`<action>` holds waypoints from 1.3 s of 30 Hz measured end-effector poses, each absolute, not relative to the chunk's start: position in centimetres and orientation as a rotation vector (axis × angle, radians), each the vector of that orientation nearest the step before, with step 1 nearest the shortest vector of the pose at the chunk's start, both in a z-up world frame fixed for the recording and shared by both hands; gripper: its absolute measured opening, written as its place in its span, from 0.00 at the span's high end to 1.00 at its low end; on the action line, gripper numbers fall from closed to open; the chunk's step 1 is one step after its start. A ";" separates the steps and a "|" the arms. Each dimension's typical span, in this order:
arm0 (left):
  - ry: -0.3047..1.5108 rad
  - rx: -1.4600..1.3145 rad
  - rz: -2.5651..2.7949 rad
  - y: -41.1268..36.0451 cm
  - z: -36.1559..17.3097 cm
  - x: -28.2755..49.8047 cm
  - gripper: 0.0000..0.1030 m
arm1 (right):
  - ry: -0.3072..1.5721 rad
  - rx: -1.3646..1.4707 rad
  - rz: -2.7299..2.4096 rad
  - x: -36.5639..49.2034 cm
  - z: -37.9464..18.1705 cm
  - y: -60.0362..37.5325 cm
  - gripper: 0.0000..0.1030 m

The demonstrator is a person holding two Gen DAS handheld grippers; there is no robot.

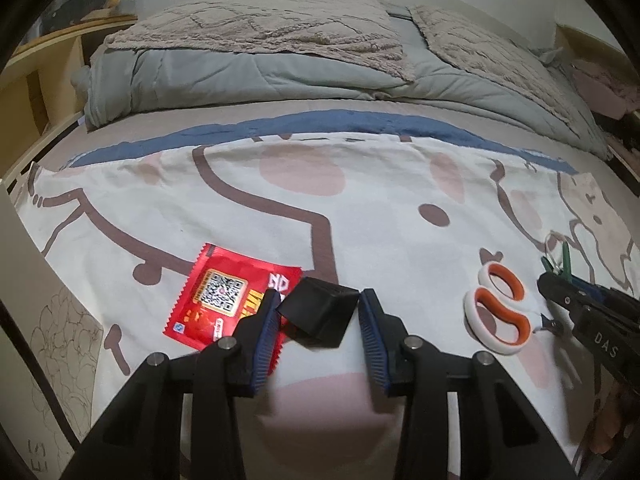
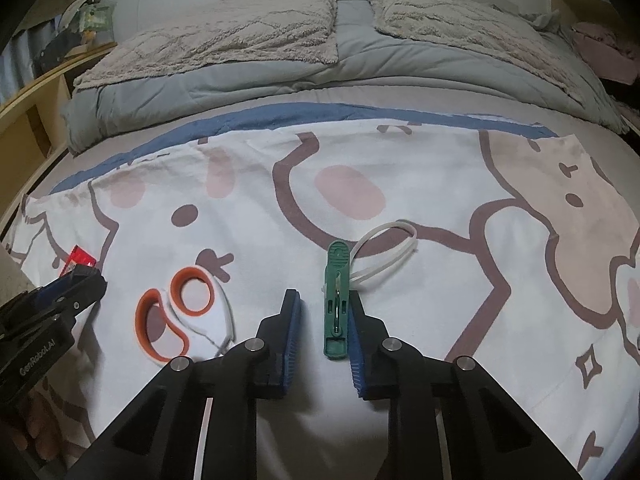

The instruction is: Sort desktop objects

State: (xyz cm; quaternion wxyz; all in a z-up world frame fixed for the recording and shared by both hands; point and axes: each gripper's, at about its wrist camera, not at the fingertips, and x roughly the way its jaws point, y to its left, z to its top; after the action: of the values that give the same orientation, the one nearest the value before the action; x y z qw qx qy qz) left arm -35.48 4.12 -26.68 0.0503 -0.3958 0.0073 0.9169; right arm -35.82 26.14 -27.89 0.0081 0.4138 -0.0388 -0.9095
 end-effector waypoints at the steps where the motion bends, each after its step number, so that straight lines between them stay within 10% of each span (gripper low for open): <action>1: 0.036 -1.205 2.787 4.3 -26.6 -35.3 0.61 | -0.119 1.298 -2.841 -35.7 -27.9 26.1 0.78; 39: 0.024 -1.250 2.581 6.4 -26.4 -25.4 0.82 | -0.089 1.407 -2.667 -28.3 -26.6 26.6 0.78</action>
State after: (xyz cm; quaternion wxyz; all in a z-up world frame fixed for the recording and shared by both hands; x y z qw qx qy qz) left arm -25.39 6.39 -26.45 0.1366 -0.4318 0.0083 0.8915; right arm -28.30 26.65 -26.63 0.0625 0.4656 -0.0294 -0.8823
